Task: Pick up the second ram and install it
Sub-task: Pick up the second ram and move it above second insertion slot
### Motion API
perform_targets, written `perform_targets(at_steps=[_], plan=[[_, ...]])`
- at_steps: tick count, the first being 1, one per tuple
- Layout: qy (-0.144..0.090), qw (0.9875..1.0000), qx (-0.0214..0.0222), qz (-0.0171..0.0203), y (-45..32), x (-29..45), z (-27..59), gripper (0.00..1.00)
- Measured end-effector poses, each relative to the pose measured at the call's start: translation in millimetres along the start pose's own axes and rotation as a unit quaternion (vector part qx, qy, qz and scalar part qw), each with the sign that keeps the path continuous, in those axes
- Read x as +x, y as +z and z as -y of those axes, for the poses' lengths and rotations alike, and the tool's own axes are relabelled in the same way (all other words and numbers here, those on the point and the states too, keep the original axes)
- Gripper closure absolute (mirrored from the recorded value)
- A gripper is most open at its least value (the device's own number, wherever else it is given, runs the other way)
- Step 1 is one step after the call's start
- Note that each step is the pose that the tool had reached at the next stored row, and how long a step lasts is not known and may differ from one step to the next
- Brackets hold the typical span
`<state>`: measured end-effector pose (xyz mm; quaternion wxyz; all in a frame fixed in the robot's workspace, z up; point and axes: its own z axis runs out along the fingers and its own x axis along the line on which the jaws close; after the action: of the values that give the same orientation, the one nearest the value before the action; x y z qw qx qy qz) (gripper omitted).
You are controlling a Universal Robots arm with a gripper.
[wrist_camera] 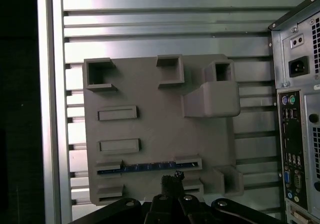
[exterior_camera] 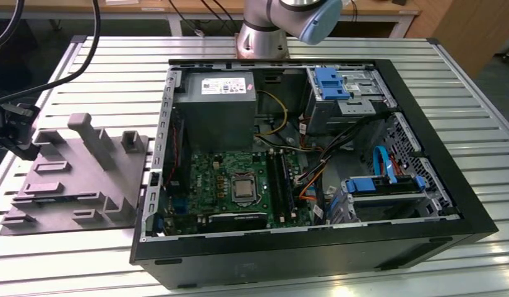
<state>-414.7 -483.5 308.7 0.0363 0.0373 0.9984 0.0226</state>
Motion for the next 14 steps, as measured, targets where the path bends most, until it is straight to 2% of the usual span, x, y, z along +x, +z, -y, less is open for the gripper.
perform_targets(at_steps=[8, 14], plan=[[-0.003, 1.0000, 0.0000, -0.0001, 0.2, 0.0, 0.0, 0.90], [-0.037, 0.9993, -0.0021, -0.0017, 0.9, 0.1, 0.0, 0.90]])
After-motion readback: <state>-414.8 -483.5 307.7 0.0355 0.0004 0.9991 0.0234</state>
